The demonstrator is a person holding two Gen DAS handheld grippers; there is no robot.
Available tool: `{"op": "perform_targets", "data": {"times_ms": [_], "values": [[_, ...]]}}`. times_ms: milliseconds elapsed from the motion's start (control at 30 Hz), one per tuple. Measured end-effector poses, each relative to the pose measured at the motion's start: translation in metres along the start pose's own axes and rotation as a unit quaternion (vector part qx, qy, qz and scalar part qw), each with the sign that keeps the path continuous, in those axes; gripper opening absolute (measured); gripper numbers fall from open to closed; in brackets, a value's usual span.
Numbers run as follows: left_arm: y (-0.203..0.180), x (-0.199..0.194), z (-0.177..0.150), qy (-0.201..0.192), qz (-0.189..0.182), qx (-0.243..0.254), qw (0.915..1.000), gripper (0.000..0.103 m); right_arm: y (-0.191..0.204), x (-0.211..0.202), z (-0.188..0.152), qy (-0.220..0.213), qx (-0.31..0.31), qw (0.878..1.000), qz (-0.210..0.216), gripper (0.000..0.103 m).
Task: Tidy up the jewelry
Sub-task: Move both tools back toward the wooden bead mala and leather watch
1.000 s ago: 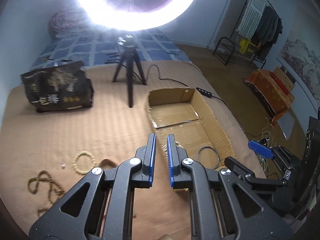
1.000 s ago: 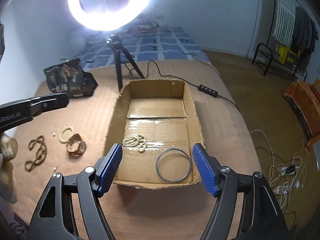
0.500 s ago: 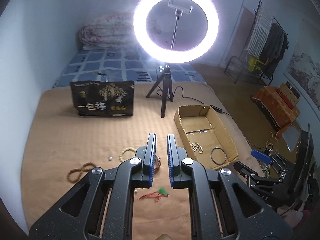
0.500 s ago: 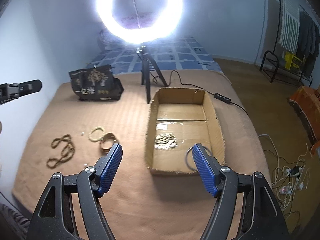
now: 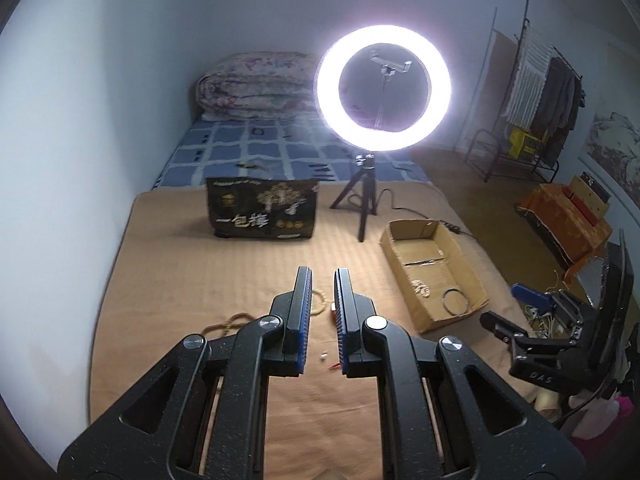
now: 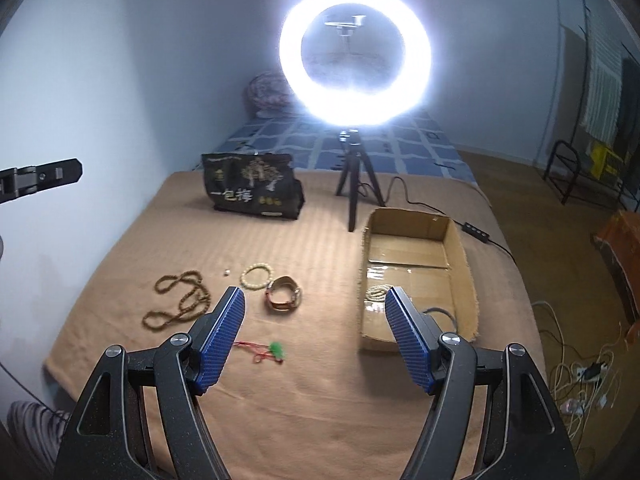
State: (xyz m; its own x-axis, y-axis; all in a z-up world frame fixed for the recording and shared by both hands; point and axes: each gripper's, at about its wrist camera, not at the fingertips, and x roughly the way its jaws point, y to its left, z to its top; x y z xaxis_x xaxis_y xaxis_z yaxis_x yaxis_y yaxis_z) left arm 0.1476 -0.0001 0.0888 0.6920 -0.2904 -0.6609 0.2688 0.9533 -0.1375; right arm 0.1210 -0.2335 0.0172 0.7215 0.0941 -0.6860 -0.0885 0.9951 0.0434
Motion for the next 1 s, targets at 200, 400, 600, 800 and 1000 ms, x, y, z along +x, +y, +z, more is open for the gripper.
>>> {"op": "perform_targets", "data": {"times_ms": [200,400,600,800,1000], "values": [[0.043,0.031,-0.009,0.039,0.013,-0.006,0.9991,0.011,0.013,0.022,0.004,0.016,-0.016,1.0,0.006,0.072],[0.073,0.061,-0.028,0.053,0.007,-0.004,0.9985,0.072,0.002,0.051,0.005,0.042,0.008,0.999,0.003,0.072],[0.094,0.115,-0.039,0.093,0.006,-0.007,0.9956,0.072,-0.01,0.075,-0.008,0.066,0.02,0.997,0.016,0.073],[0.116,0.177,-0.044,0.136,-0.01,-0.021,0.9904,0.072,-0.017,0.102,-0.012,0.079,0.017,0.997,0.018,0.073],[0.136,0.233,-0.056,0.186,-0.029,-0.033,0.9815,0.072,-0.017,0.134,-0.012,0.096,0.013,0.995,0.02,0.073]]}}
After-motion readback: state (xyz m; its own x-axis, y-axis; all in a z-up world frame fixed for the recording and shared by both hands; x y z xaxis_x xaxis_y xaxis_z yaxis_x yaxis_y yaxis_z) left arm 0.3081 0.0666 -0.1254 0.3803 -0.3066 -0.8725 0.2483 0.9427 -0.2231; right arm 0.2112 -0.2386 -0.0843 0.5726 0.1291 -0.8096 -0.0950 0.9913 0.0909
